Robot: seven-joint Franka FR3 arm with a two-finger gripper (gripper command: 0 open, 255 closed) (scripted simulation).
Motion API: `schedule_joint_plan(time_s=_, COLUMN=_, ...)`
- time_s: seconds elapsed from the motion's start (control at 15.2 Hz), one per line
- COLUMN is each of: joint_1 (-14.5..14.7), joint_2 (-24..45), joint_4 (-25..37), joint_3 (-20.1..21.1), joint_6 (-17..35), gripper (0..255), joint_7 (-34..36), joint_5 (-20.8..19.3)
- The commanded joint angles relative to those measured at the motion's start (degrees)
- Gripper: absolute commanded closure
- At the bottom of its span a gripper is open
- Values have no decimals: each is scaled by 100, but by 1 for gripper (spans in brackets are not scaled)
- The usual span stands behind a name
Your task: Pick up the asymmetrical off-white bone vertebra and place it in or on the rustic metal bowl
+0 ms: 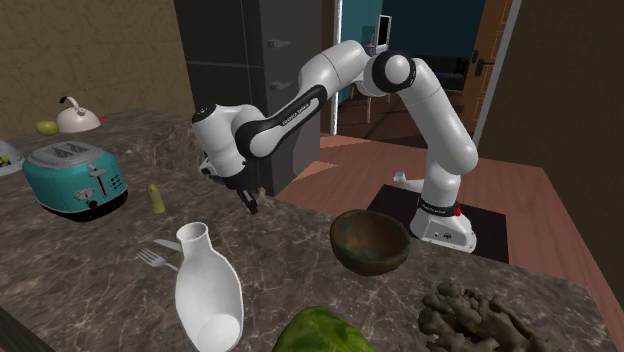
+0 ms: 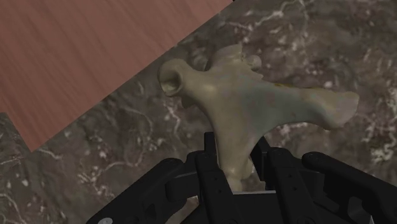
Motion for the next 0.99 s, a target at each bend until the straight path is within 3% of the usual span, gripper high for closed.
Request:
schedule_joint_plan(time_s=0.0, joint_1=-12, joint_2=28, joint_4=-13, joint_3=-22, joint_6=14, gripper=255, joint_7=2, joint_5=-13)
schedule_joint_plan(time_s=0.92, joint_1=-17, joint_2=-296, joint_4=361, joint_3=75, joint_6=-630, gripper=255, joint_7=-182, joint_5=157)
